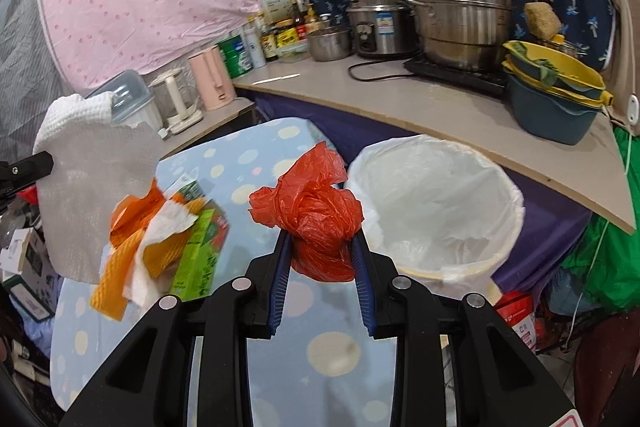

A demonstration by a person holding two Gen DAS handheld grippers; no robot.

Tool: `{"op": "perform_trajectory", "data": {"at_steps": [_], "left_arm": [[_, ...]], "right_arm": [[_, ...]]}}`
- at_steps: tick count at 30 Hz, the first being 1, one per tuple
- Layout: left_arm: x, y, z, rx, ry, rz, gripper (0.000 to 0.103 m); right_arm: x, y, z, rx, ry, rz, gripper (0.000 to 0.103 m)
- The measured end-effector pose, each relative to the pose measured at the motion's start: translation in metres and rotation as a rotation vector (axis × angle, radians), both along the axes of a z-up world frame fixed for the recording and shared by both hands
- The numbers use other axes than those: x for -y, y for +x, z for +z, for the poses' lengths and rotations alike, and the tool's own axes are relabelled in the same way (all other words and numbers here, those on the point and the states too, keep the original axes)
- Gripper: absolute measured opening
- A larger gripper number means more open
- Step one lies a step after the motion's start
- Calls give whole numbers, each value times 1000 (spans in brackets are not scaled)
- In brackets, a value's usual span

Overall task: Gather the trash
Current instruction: 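Carry the red bag into the bin and open the right gripper while the left drops the paper towel in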

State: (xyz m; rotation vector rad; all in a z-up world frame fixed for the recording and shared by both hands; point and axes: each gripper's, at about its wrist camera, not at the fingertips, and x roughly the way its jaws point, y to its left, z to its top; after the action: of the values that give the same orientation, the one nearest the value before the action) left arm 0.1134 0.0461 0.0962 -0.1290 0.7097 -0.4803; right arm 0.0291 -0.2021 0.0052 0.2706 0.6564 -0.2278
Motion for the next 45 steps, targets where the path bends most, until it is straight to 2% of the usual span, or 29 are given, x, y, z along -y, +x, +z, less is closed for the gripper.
{"op": "perform_trajectory", "data": {"at_steps": [9,13,20,23,25,27,29,32,45], "left_arm": [[108,12,2,5,-8,-187,4],[158,25,-14,-20,4,-246,4],[220,47,-50,-98,14,-331,4],[237,51,-59,-92,24,-324,5],[247,54,-65,-108,38,-313,16],[252,54,-67,-114,40,-308,40],[253,50,-65,-81,47,-290,47],[254,46,-61,-47,72,-284,52],[224,47,-49,-37,55,-215,53]], "right_arm": [[83,2,-15,-30,39,-154,29],[111,9,-29,-58,50,-198,29],[143,26,-49,-94,82,-230,32],[150,29,-51,-91,90,-247,34],[153,28,-48,-78,95,-260,43],[155,25,-44,-60,95,-269,48],[155,23,-40,-49,87,-272,51],[154,19,-34,-33,84,-274,53],[127,13,-11,10,61,-239,58]]}}
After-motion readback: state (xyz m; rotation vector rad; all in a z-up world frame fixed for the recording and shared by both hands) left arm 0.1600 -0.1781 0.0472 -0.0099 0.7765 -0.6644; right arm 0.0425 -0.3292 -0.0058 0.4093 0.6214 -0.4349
